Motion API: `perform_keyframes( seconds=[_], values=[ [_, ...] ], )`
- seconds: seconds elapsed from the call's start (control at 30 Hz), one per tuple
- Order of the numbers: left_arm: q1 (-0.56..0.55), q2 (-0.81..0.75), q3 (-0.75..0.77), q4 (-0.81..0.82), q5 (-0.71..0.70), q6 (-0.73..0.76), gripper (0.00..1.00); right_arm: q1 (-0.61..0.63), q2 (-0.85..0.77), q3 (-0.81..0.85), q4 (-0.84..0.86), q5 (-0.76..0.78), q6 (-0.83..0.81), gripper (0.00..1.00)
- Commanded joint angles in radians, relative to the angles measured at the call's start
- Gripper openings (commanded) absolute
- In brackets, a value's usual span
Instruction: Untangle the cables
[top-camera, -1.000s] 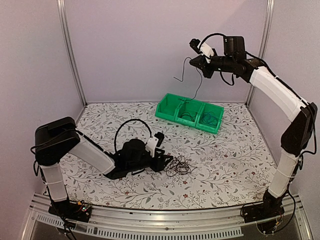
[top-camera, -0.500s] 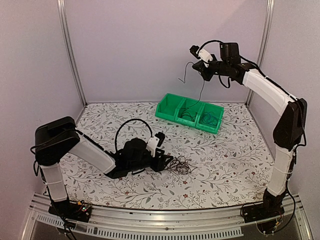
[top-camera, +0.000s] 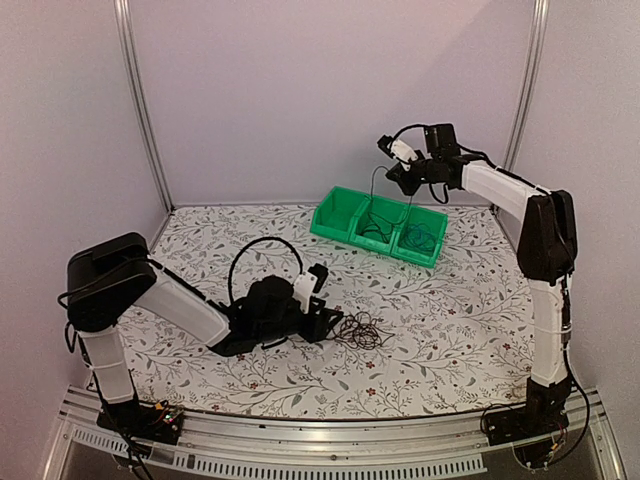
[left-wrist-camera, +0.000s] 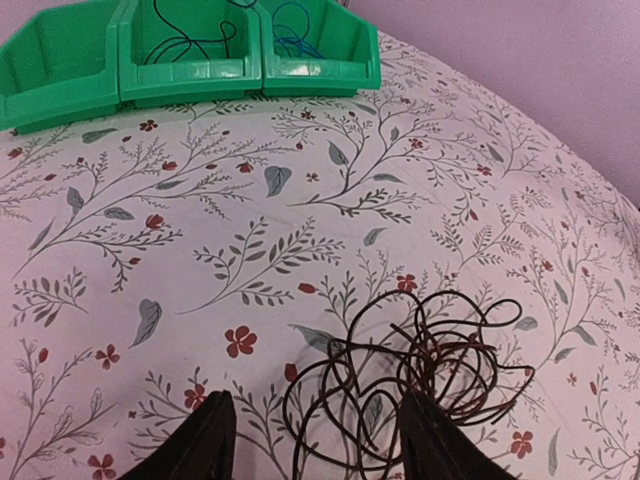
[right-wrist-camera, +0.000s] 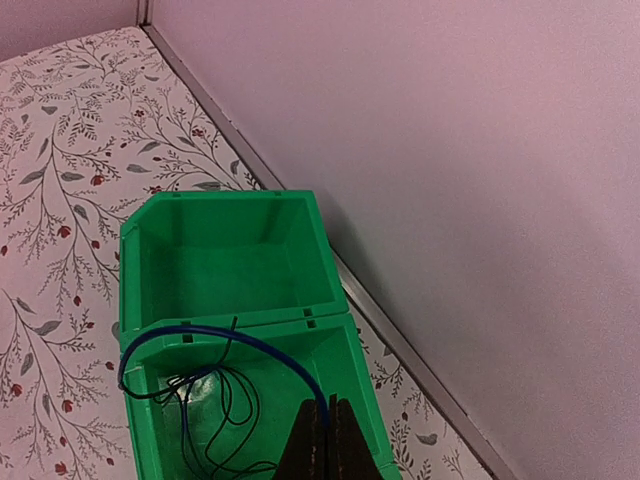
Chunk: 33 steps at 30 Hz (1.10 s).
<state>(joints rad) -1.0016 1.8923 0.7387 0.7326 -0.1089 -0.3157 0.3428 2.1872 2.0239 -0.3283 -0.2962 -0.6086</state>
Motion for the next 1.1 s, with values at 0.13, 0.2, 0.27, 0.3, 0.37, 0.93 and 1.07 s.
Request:
perform_keyframes(
  seconds=[0.13, 0.2, 0.27, 0.3, 0.37, 0.93, 1.07],
  values=[
    [-0.006, -0.042, -0.007, -0.022, -0.033, 0.011, 0.56, -0.018, 0.114, 0.061, 0.028, -0.078, 0.044, 0.00],
    [-0.005, -0.038, -0.001, -0.026, -0.033, 0.009, 0.56, -0.017, 0.111, 0.059, 0.028, -0.112, 0.051, 0.00],
    [-0.006, -0.030, 0.006, -0.028, -0.029, 0.011, 0.56, -0.017, 0.099, 0.059, 0.032, -0.142, 0.053, 0.00],
    [-0.005, -0.025, 0.010, -0.030, -0.028, 0.013, 0.56, -0.017, 0.095, 0.057, 0.033, -0.158, 0.048, 0.00],
    [-0.006, -0.016, 0.023, -0.035, -0.025, 0.017, 0.56, -0.018, 0.085, 0.044, 0.035, -0.192, 0.026, 0.00],
    [-0.005, -0.005, 0.047, -0.056, -0.018, 0.011, 0.56, -0.052, 0.143, -0.007, 0.092, -0.143, -0.060, 0.00],
    [-0.006, 0.006, 0.058, -0.055, -0.010, 0.011, 0.55, -0.094, 0.118, -0.052, 0.104, -0.153, -0.027, 0.00]
  ],
)
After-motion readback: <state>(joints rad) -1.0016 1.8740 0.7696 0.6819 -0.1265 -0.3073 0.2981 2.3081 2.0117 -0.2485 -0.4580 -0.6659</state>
